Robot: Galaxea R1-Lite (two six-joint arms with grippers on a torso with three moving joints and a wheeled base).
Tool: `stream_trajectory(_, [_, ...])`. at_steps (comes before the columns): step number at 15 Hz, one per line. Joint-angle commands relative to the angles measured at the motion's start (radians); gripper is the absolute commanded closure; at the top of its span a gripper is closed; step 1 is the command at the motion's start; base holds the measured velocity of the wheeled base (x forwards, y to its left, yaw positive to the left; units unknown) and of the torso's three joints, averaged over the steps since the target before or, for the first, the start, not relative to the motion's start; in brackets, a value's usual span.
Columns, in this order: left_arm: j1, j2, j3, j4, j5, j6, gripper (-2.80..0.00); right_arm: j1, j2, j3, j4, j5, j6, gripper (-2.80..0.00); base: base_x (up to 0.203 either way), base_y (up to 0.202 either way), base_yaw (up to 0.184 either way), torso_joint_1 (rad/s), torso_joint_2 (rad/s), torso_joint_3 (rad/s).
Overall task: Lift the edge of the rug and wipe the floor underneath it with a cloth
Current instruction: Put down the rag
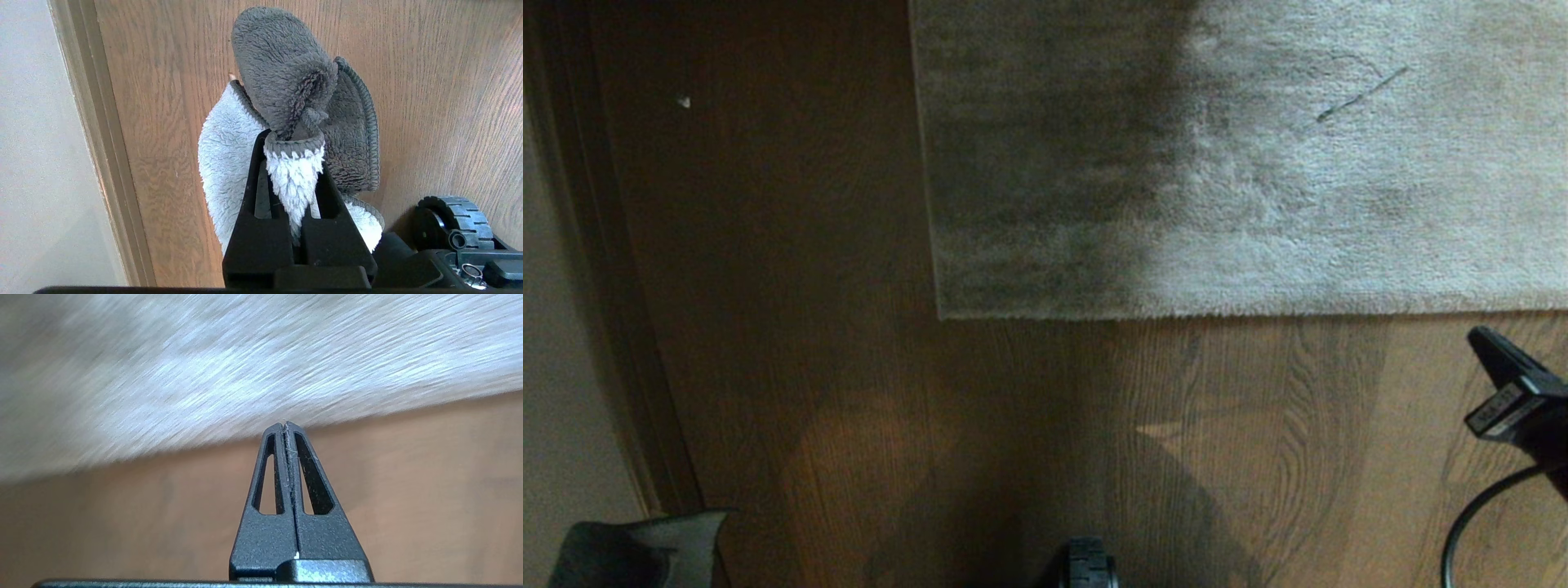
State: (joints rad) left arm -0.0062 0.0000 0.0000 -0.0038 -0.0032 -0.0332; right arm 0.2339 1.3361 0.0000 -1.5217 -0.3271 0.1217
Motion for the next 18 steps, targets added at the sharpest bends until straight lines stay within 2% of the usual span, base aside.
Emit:
stream_trajectory(1, [0.000, 0.000, 0.000, -0.001, 0.000, -0.001, 0.00, -0.094, -0.102, 0.000, -0.017, -0.001, 0.000, 0.00, 0.000, 0.000, 0.000, 0.000, 0.00, 0.000])
stream_trajectory(5, [0.000, 0.000, 0.000, -0.001, 0.000, -0.001, 0.00, -0.140, -0.231, 0.000, 0.180, -0.001, -0.003, 0.00, 0.000, 0.000, 0.000, 0.000, 0.00, 0.000])
stream_trajectory(11, [0.000, 0.000, 0.000, -0.001, 0.000, -0.001, 0.00, -0.142, -0.418, 0.000, 0.439, 0.007, -0.001, 0.00, 0.000, 0.000, 0.000, 0.000, 0.00, 0.000])
stream_trajectory(15, [-0.001, 0.000, 0.000, -0.001, 0.000, -0.001, 0.00, -0.138, -0.701, 0.000, 0.739, 0.030, -0.009, 0.00, 0.000, 0.000, 0.000, 0.000, 0.00, 0.000])
stream_trajectory(18, [0.000, 0.000, 0.000, -0.001, 0.000, -0.002, 0.00, -0.138, -0.977, -0.005, 1.037, 0.125, -0.056, 0.00, 0.000, 0.000, 0.000, 0.000, 0.00, 0.000])
